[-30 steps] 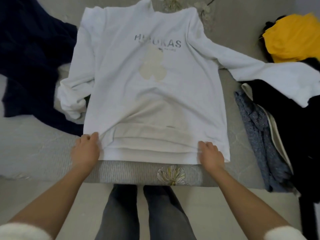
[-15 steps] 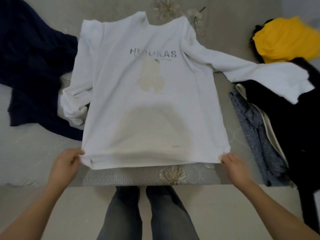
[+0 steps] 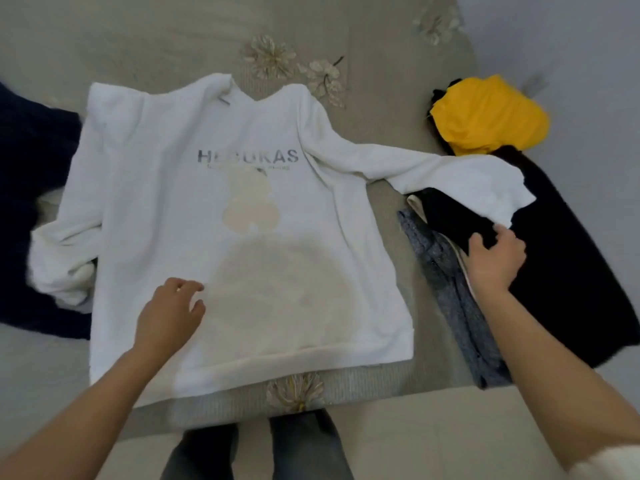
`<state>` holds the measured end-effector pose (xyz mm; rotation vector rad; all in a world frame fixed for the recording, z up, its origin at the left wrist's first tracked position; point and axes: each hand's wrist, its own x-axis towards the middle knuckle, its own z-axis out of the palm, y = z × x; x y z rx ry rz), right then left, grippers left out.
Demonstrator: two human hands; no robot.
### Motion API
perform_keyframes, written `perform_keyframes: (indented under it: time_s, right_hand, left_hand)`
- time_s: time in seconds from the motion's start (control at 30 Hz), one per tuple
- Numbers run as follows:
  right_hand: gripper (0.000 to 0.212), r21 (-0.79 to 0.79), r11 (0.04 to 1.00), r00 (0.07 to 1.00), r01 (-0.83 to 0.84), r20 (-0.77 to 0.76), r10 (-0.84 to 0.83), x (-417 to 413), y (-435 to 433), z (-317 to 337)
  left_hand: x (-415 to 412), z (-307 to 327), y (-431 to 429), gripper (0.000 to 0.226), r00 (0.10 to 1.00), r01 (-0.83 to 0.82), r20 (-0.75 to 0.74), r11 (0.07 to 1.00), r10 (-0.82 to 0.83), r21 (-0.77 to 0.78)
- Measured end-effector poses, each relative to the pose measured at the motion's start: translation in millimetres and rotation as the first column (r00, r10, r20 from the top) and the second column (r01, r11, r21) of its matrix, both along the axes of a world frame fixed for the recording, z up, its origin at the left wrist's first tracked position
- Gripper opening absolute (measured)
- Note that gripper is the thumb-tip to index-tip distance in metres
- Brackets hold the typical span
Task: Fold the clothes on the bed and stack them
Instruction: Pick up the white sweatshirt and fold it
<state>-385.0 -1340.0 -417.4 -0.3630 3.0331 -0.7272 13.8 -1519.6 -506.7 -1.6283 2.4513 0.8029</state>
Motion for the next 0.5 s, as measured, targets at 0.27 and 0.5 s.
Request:
perform_keyframes:
  time_s: [0.27,0.5]
  right_hand:
    - [0.076,-0.247,0.801,0.756,0.545,0.558,-0.342,-127,-29,-7]
    - [0.019,-0.244,0.739,0.609,0.628,0.746,-0.27,-155,-31,-26]
  left_hand:
    - [-103,-24,-11,0.036,0.976,-0.21,-0.008,0.952,0.217,0.224]
    - [-152,-17,-7,0.037,0.969,-0.233,-0.019,0.934,0.247,0.271]
